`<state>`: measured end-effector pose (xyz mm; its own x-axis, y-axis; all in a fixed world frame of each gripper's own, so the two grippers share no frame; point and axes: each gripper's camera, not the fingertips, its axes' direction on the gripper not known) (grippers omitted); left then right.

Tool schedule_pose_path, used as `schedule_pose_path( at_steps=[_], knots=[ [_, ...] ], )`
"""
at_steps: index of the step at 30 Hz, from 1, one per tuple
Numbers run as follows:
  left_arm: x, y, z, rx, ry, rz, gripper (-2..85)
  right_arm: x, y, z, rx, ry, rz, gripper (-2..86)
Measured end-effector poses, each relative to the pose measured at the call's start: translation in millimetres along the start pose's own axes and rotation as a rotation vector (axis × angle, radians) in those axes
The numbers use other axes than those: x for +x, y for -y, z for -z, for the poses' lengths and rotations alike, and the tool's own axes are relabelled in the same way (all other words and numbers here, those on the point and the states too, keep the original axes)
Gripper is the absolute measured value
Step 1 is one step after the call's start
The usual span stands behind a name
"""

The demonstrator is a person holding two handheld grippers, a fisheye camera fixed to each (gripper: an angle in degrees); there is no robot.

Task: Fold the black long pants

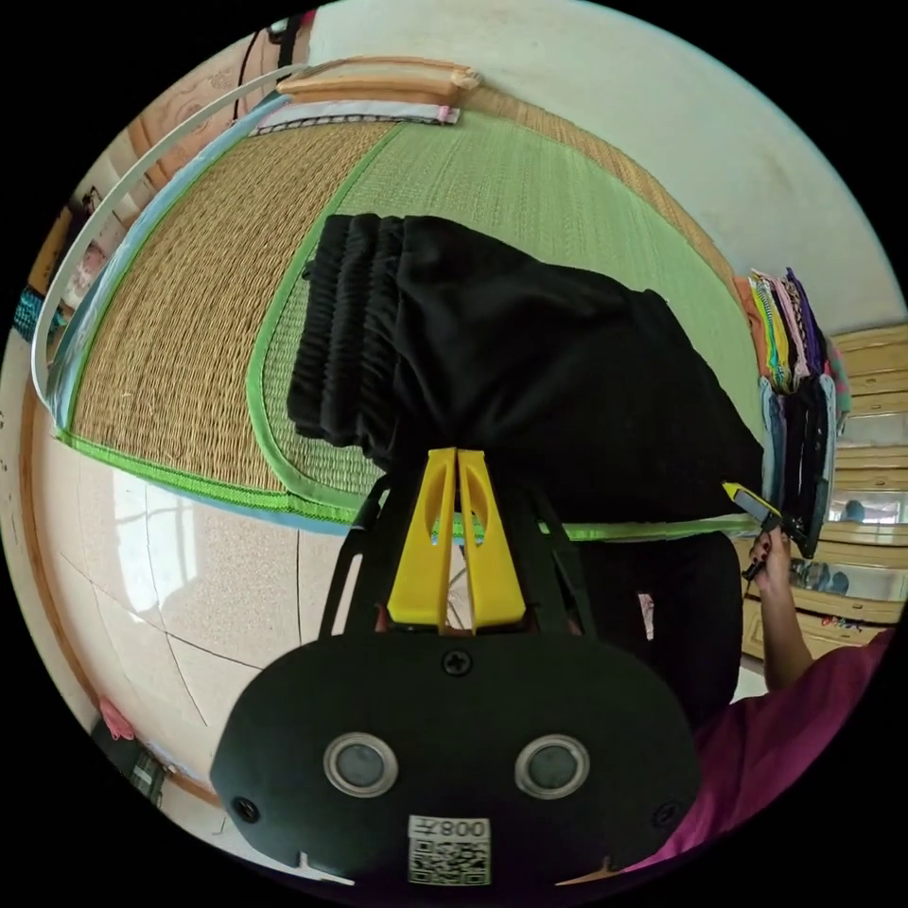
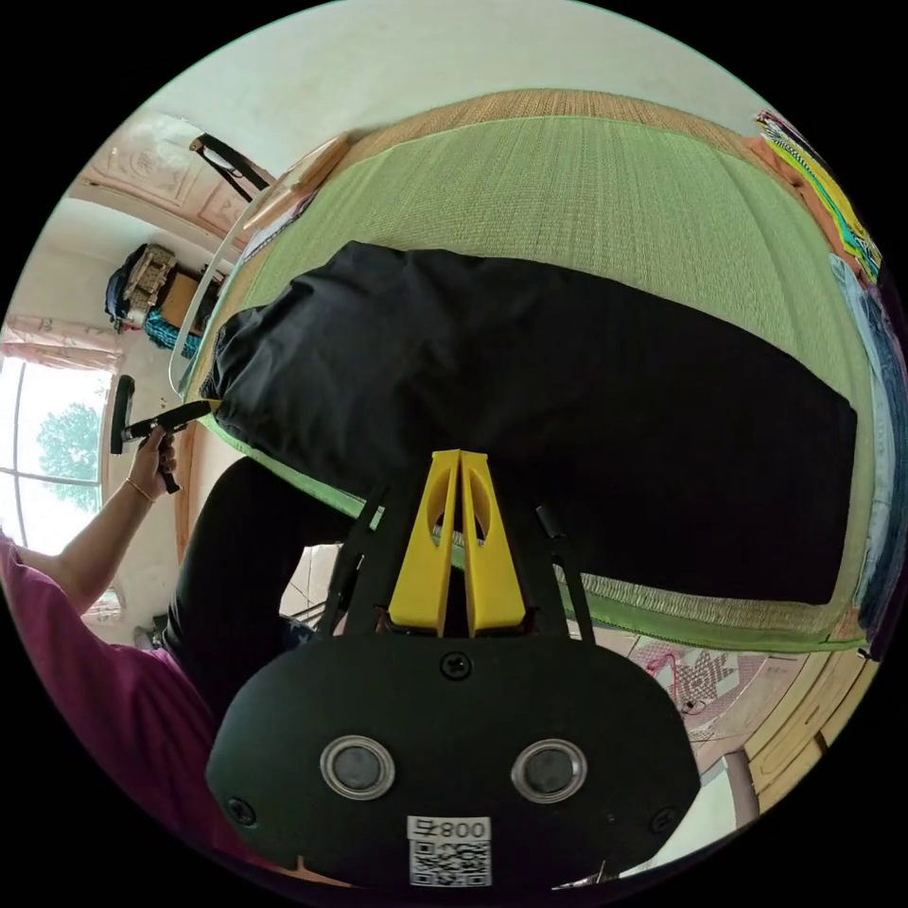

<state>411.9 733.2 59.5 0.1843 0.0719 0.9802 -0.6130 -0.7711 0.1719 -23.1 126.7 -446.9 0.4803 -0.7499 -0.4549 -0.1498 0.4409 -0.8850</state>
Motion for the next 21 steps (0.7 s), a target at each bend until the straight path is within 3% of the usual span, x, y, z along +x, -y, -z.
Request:
schedule_pose_path(
  at_steps=[5, 10, 16, 21],
  knots=[
    [75, -8, -38, 0.057, -0.056, -0.123, 0.2, 25, -37, 12, 0.069, -0.034, -0.021, 0.0],
    [201, -1, -127, -0.027, -0.204, -0.364, 0.2, 80, -81, 7, 0.073, 0.003, -0.125, 0.2],
    [407, 4, -248, -0.129, -0.386, -0.678, 0.7, 134, -142, 28, 0.23, 0.086, -0.237, 1.0],
    [585, -9, -347, -0.207, -0.426, -0.937, 2.4, 199, -210, 65, 0.377, -0.038, -0.441, 4.3]
  ],
)
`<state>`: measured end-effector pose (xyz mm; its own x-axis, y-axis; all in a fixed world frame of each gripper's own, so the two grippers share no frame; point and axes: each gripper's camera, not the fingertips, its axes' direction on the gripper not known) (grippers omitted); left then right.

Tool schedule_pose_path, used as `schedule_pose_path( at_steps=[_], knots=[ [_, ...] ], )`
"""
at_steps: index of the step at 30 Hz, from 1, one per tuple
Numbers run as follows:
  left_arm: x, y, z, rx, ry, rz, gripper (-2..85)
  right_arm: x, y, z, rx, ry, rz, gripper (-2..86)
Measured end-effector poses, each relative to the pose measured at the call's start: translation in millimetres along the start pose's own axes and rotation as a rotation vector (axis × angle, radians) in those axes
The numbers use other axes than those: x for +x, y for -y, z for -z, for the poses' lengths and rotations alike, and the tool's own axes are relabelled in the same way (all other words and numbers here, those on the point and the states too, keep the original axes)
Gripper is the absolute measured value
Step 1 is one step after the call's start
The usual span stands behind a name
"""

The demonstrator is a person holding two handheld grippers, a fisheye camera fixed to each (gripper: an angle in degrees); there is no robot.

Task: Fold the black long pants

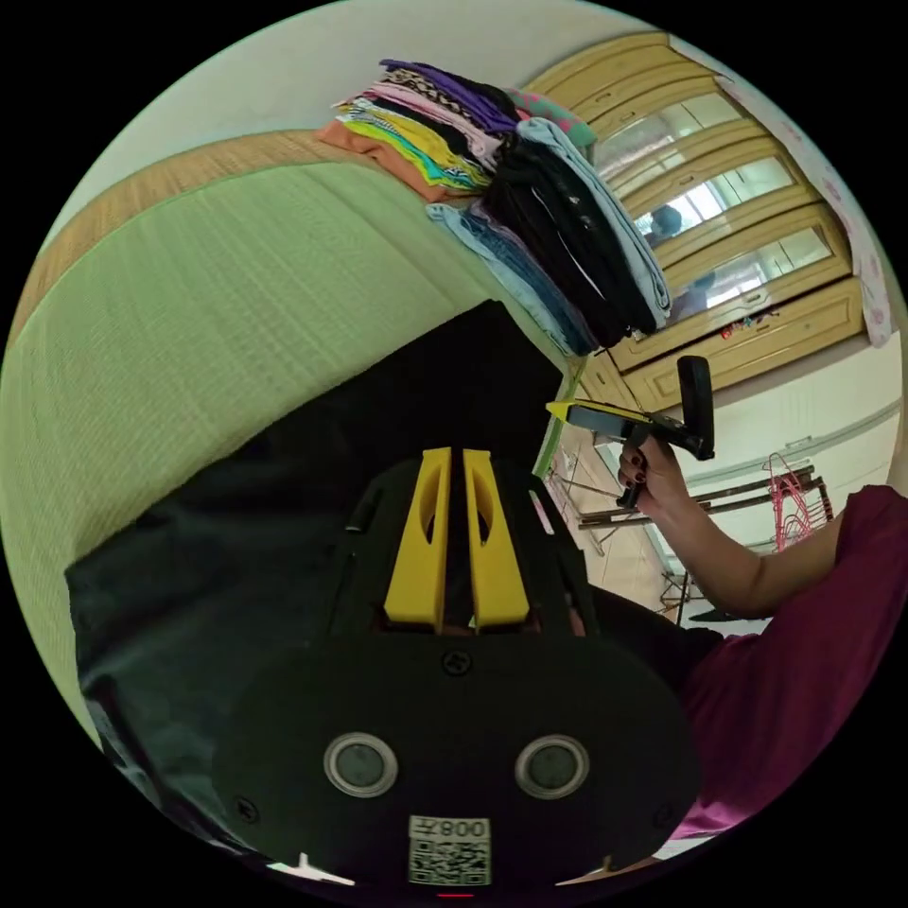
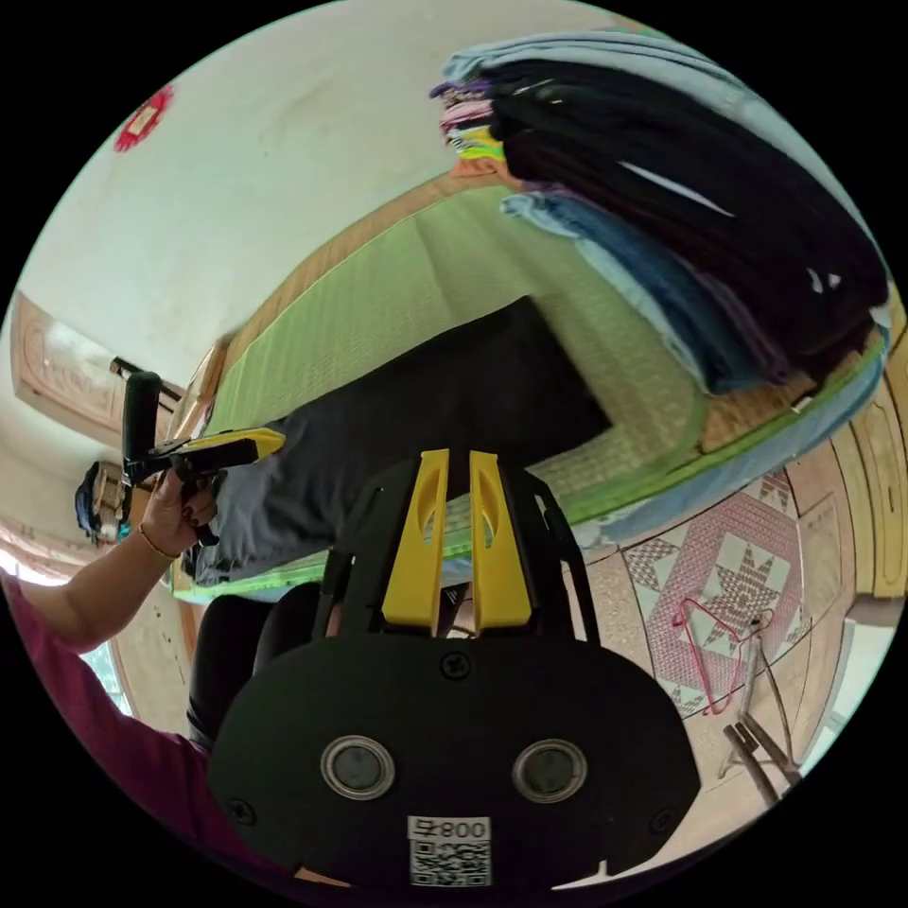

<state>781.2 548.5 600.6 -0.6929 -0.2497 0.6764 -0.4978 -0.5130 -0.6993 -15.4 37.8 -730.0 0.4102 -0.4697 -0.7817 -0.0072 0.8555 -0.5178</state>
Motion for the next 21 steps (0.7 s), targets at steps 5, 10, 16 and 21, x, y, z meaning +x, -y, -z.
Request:
schedule_pose_path(
  at_steps=[5, 10, 16, 21],
  knots=[
    [41, 93, -115, -0.069, 0.035, -0.112, 3.6, 76, -15, 33, 0.087, -0.085, -0.133, 6.9],
    [72, 164, -216, -0.103, 0.101, -0.164, 4.5, 108, -24, 36, 0.094, -0.154, -0.144, 6.9],
    [102, 218, -331, -0.164, 0.205, -0.222, 4.3, 128, -32, 25, 0.06, -0.152, -0.154, 5.7],
    [117, 235, -413, -0.216, 0.258, -0.243, 2.0, 142, -39, 26, 0.059, -0.139, -0.143, 3.8]
  ],
)
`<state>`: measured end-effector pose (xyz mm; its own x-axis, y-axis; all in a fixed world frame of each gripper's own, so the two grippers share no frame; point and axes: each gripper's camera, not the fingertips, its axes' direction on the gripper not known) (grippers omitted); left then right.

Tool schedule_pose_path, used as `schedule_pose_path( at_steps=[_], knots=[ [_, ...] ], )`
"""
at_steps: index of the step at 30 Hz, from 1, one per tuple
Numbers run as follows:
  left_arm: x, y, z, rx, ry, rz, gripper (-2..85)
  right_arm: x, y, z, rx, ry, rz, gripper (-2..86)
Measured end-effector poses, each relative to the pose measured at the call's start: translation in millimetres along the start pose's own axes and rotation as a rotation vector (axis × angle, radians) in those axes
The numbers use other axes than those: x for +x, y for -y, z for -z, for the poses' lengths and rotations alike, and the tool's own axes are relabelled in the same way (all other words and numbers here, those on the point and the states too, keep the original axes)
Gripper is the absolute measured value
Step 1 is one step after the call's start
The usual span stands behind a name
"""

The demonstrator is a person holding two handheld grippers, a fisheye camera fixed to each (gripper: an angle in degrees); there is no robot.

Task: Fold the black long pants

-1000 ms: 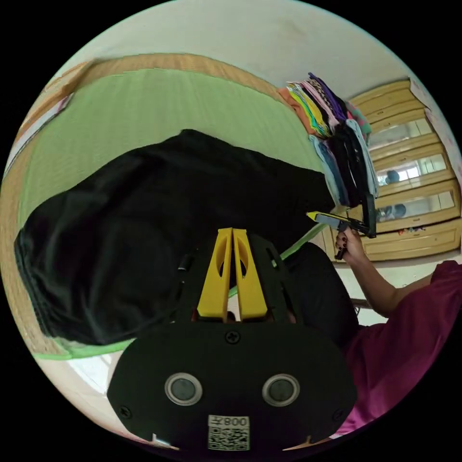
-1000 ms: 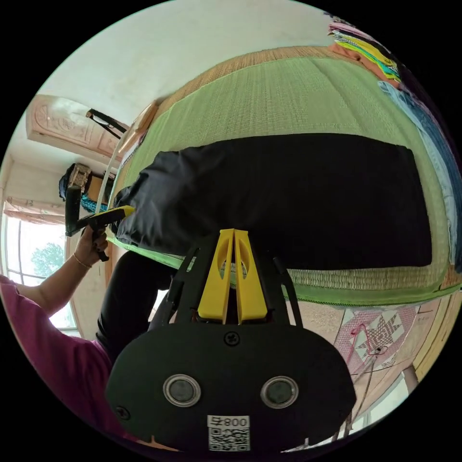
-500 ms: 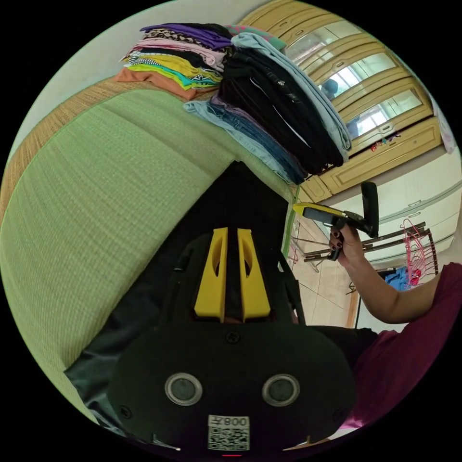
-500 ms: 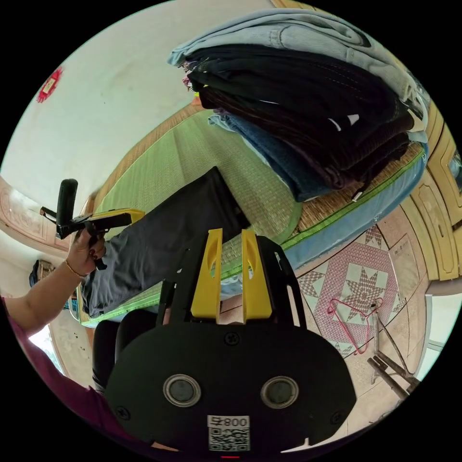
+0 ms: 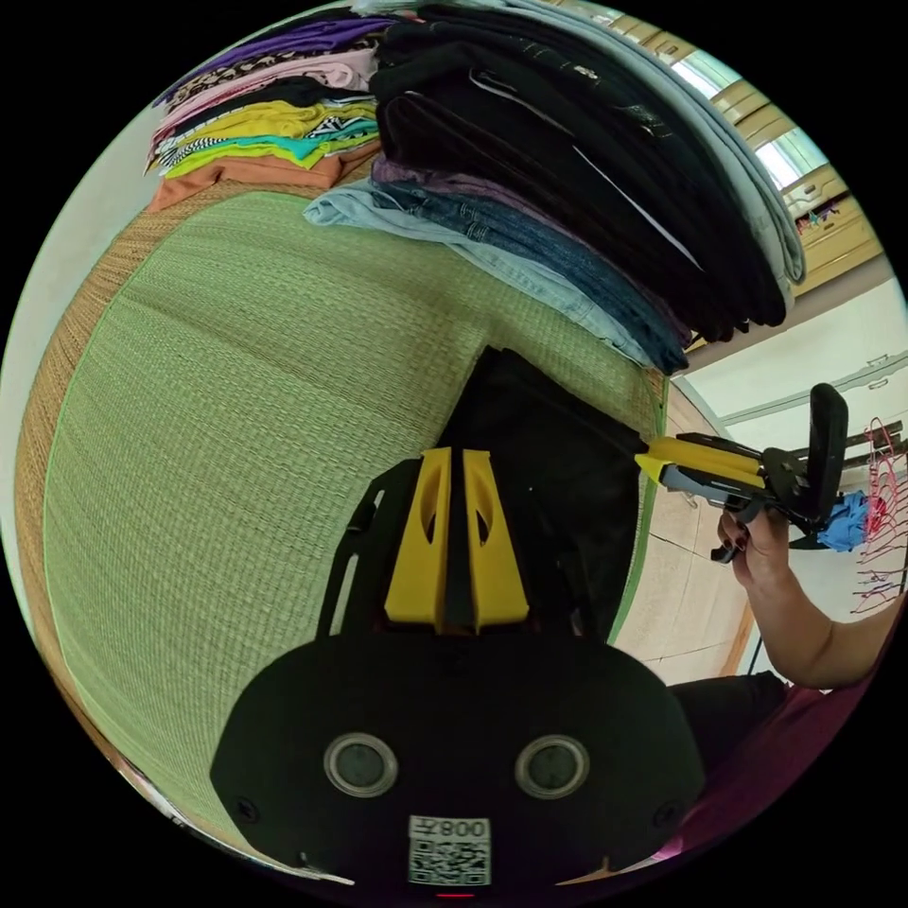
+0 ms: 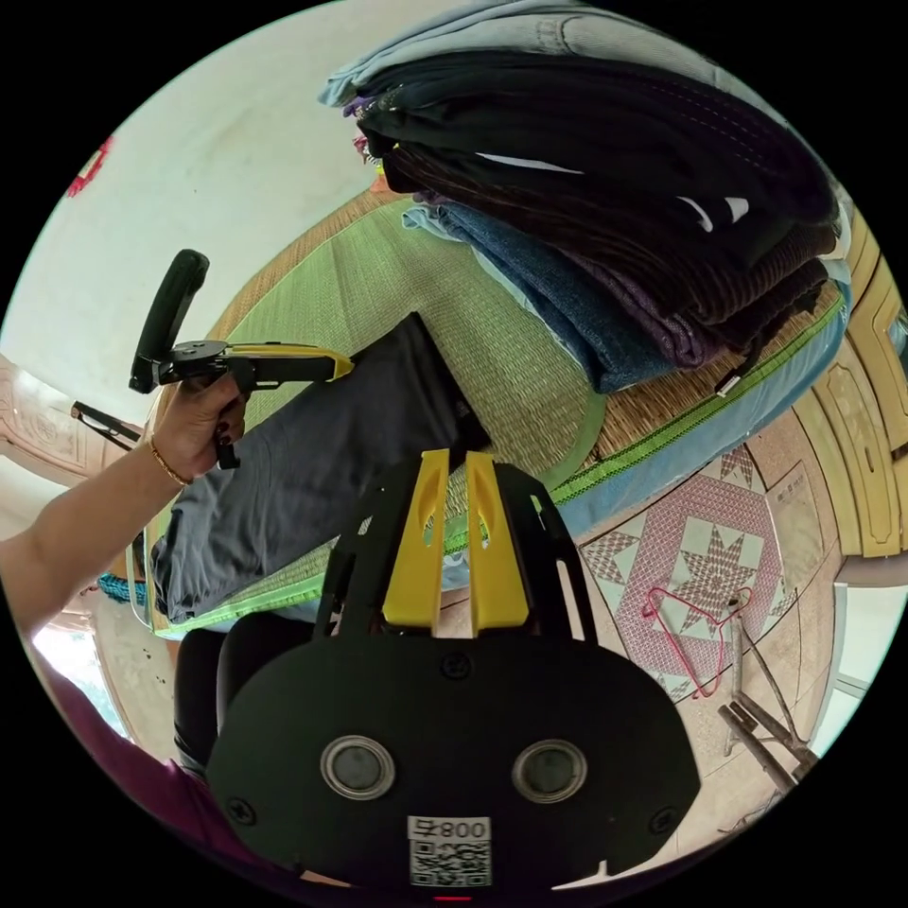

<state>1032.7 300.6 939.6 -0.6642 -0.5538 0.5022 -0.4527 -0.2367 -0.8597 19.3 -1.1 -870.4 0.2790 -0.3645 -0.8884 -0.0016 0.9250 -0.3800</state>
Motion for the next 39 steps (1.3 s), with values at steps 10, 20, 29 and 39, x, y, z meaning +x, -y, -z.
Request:
schedule_pose_path(
  at_steps=[10, 20, 29, 39],
  knots=[
    [36, 28, -50, 0.092, -0.014, 0.007, 0.9, 20, -8, 22, 0.041, 0.041, 0.028, 1.9],
    [42, 61, -112, 0.069, -0.017, 0.047, 4.0, 43, -1, 17, 0.039, 0.01, -0.03, 4.3],
    [54, 101, -151, 0.014, -0.007, -0.019, 7.0, 35, 9, 4, -0.006, -0.047, 0.044, 9.4],
    [50, 104, -163, -0.041, -0.05, -0.034, 2.5, 22, 11, 5, -0.004, -0.078, 0.042, 6.0]
  ],
)
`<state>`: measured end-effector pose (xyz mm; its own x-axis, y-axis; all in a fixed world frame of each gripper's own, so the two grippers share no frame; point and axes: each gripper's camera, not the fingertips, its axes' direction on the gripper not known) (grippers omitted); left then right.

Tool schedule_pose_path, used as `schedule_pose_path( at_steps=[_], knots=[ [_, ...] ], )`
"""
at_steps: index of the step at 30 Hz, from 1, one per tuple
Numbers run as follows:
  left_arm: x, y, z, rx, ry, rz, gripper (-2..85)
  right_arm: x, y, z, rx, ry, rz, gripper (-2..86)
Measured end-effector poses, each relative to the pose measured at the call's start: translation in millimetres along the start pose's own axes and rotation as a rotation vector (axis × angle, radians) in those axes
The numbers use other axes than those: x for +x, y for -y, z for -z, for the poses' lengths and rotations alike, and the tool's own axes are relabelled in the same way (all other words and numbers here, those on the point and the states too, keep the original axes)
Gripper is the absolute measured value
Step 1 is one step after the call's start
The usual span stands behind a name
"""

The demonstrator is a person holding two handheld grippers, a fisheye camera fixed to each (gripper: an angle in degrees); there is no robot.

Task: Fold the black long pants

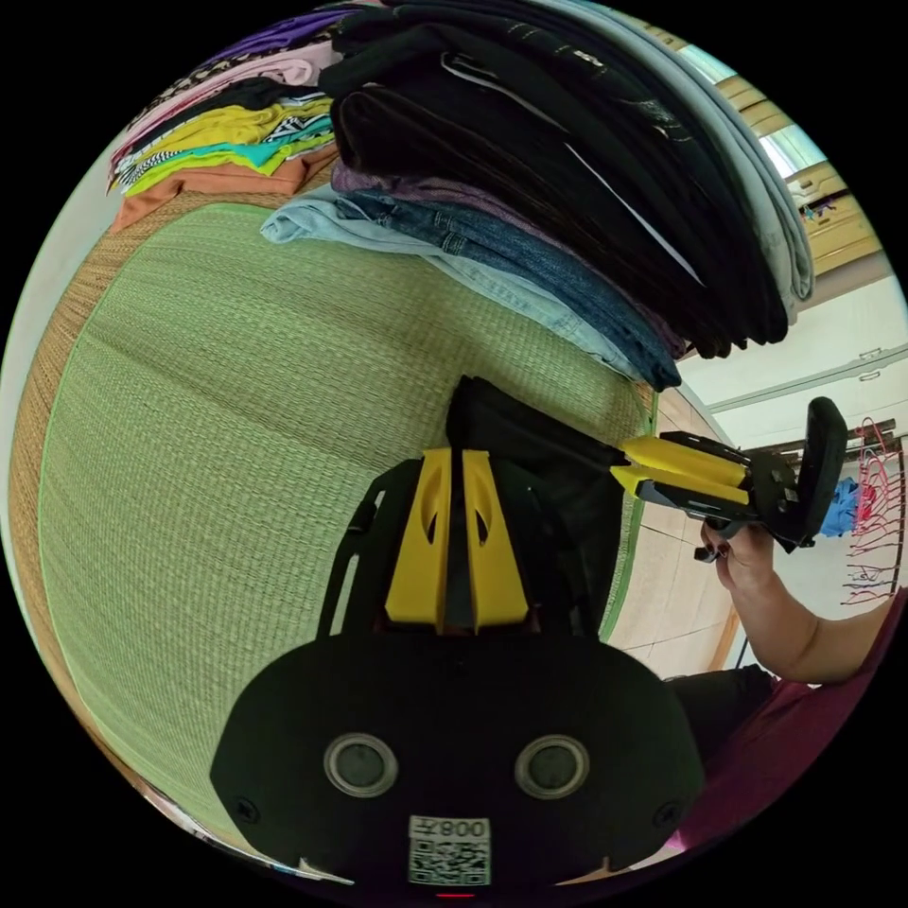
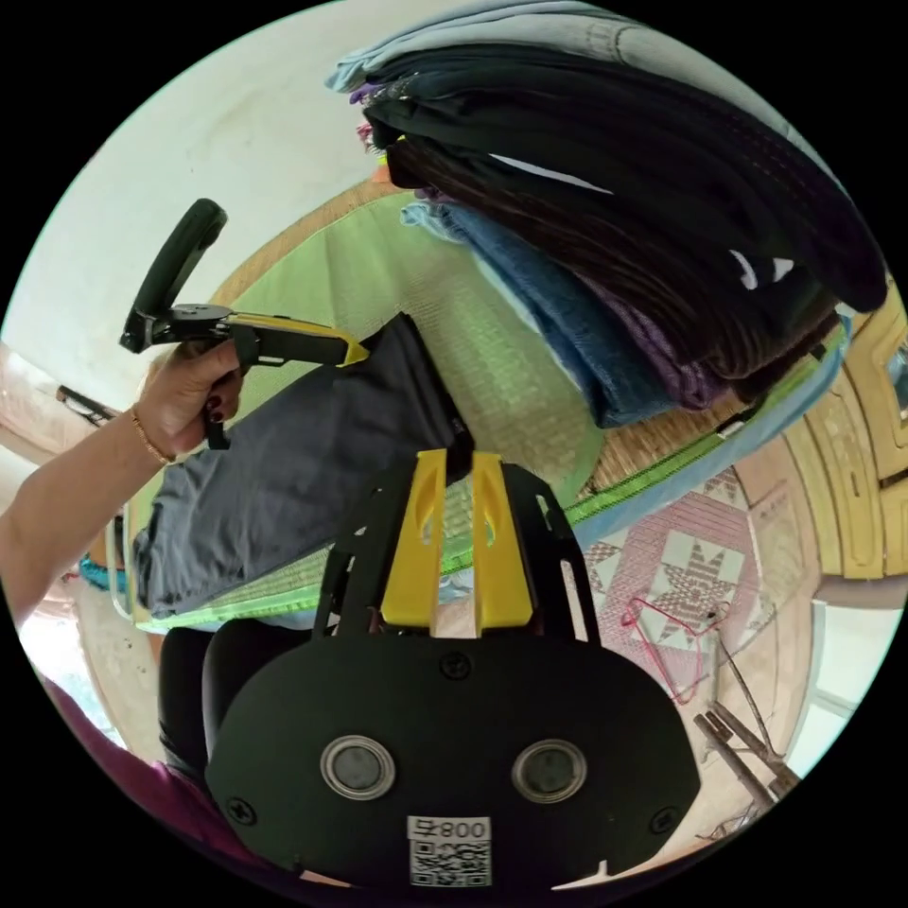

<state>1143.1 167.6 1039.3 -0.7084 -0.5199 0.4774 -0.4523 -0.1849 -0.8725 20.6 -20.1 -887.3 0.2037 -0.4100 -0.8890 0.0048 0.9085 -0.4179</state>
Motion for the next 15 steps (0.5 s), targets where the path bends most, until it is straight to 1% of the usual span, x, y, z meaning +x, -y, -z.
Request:
schedule_pose_path(
  at_steps=[2, 8, 10, 15],
  knots=[
    [-3, -4, 6, 0.005, -0.018, 0.006, 2.3, 2, 0, 1, -0.007, 0.065, -0.003, 4.8],
    [-15, -21, 38, 0.03, -0.056, 0.003, 2.0, 8, -1, 5, -0.005, 0.132, -0.05, 3.3],
    [-18, -28, 50, 0.038, -0.057, 0.0, 2.0, 10, -2, 16, 0.03, 0.173, -0.078, 3.1],
    [-30, -49, 85, 0.042, -0.068, 0.002, 2.0, 5, -2, 28, 0.039, 0.197, -0.099, 3.1]
  ],
)
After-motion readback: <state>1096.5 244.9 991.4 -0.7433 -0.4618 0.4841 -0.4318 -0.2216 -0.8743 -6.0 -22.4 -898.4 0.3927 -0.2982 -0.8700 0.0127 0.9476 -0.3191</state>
